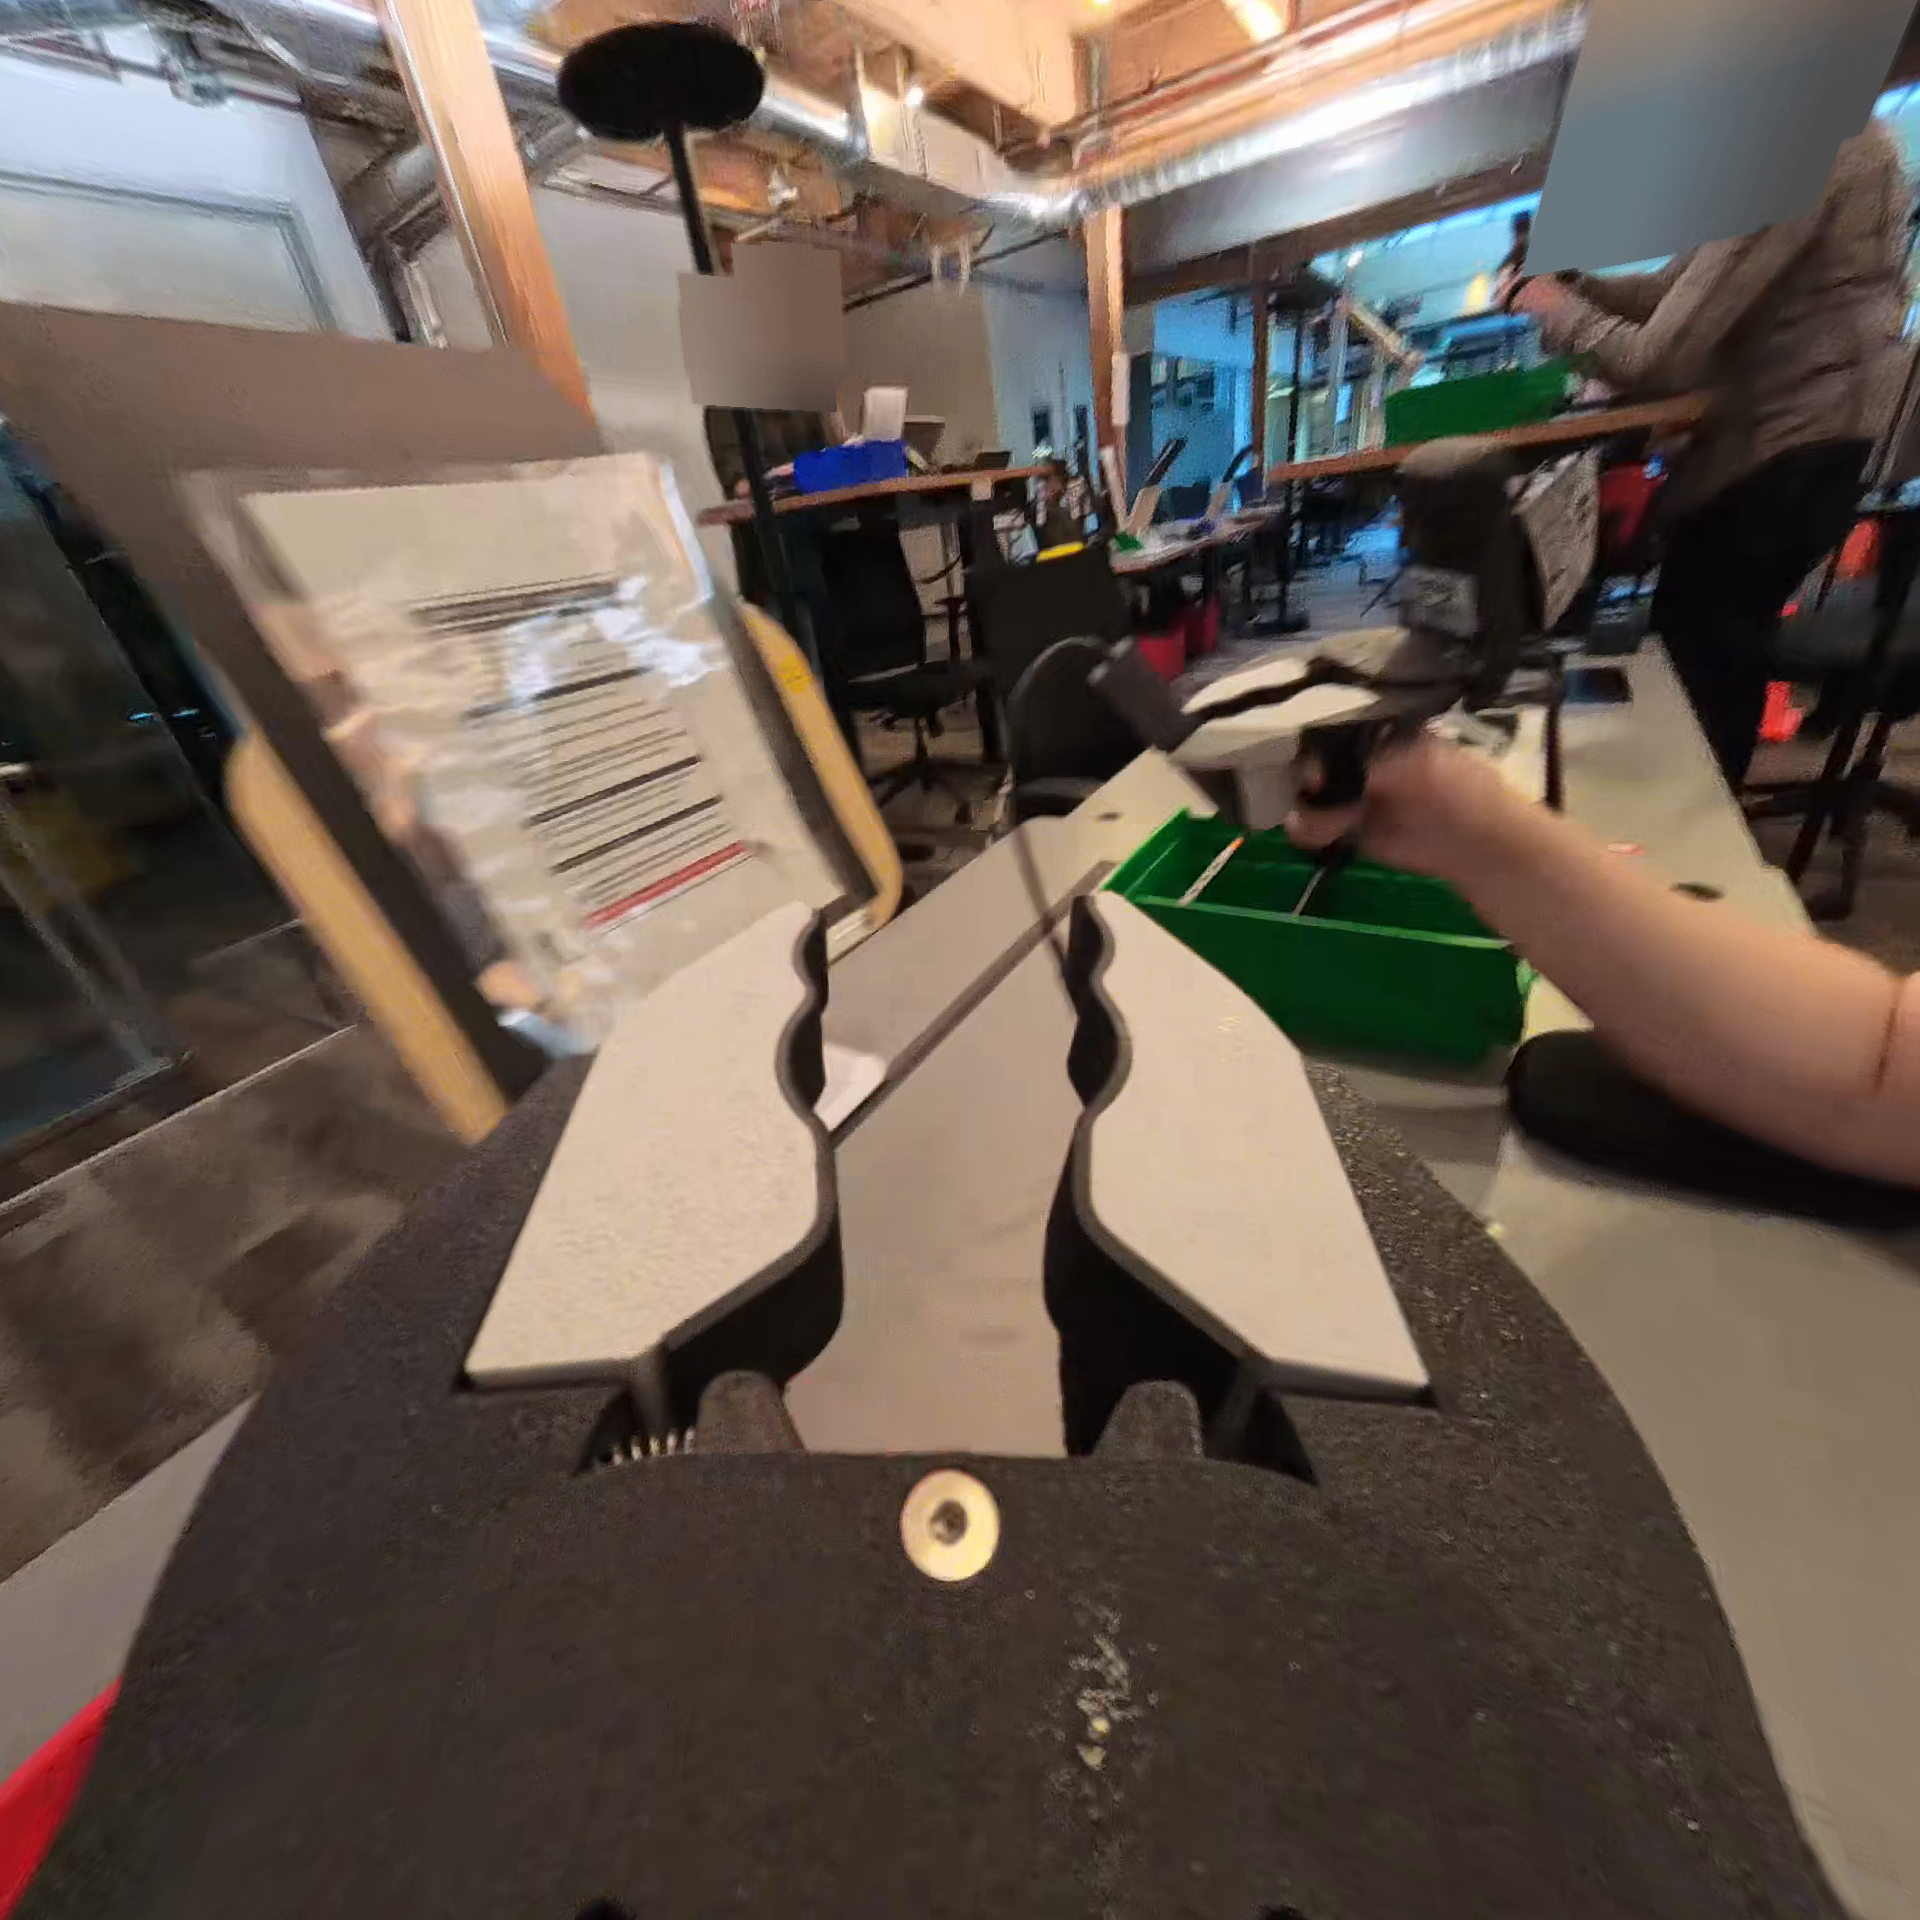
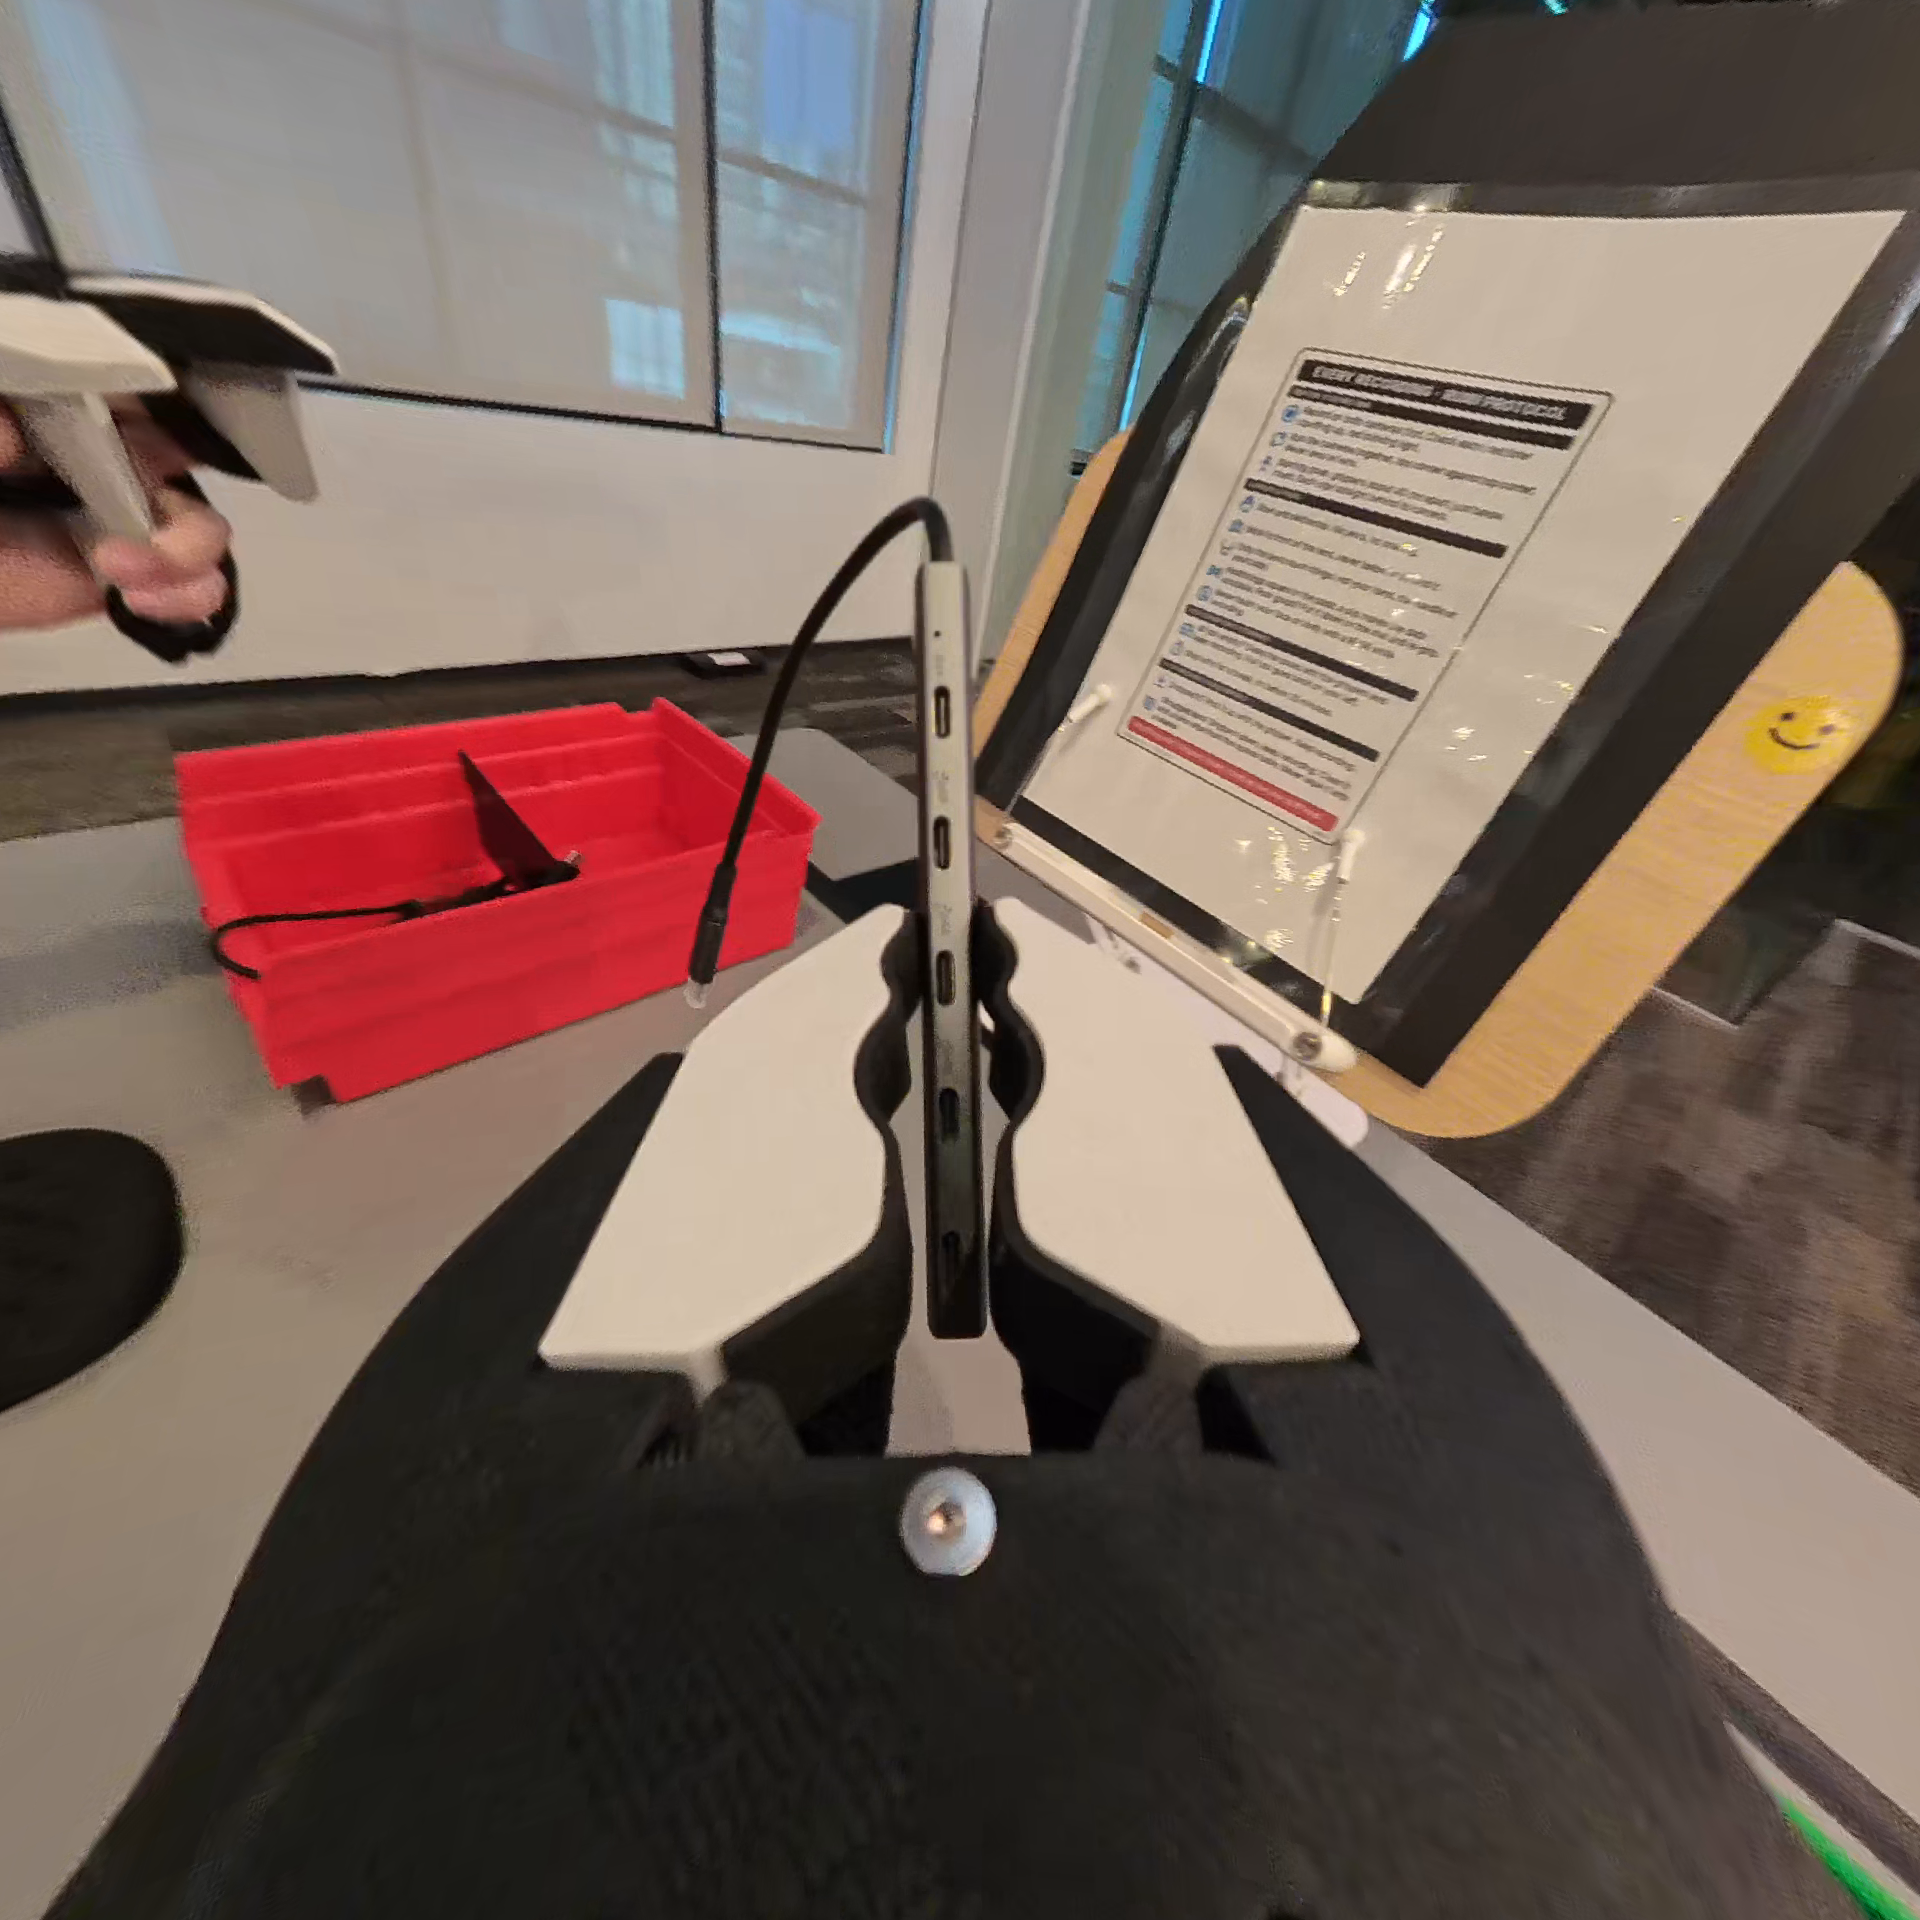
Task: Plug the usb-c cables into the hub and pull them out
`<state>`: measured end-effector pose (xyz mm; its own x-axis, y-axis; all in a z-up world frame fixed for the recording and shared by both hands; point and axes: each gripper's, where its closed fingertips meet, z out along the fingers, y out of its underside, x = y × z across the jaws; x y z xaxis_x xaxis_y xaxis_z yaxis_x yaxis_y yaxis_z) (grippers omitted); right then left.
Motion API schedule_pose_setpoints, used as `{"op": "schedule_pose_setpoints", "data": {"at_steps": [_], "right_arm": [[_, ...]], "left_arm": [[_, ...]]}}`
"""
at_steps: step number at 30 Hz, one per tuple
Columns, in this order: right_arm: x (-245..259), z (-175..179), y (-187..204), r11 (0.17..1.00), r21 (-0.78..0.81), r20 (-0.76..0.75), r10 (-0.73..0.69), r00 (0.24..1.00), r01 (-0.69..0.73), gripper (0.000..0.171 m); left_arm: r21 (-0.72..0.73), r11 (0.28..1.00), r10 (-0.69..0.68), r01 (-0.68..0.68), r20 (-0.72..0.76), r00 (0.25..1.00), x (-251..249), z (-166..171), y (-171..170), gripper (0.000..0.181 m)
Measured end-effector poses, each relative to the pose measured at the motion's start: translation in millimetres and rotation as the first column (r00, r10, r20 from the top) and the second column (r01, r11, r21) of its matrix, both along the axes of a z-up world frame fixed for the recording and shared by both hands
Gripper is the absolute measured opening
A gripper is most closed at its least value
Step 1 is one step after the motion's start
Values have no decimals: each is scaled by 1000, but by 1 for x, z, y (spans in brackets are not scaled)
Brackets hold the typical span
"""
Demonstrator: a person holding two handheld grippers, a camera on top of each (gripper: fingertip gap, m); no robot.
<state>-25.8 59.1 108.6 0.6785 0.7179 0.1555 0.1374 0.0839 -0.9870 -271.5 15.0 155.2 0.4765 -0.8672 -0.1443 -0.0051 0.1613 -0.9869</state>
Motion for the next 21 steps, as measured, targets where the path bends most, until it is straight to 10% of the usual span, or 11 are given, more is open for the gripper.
{"op": "schedule_pose_setpoints", "data": {"at_steps": [10,16,21], "right_arm": [[9,15,-16,953,295,71,-89,994,64,11],[-9,11,-35,838,546,282,-181,942,-2,11],[-27,-7,-37,842,532,359,-128,925,-90,11]], "left_arm": [[-222,975,-22,9,-57,998,200,-45,-7,44],[-274,938,-141,210,252,957,221,-20,-2,63],[-262,939,-170,222,207,964,217,-42,1,58]]}}
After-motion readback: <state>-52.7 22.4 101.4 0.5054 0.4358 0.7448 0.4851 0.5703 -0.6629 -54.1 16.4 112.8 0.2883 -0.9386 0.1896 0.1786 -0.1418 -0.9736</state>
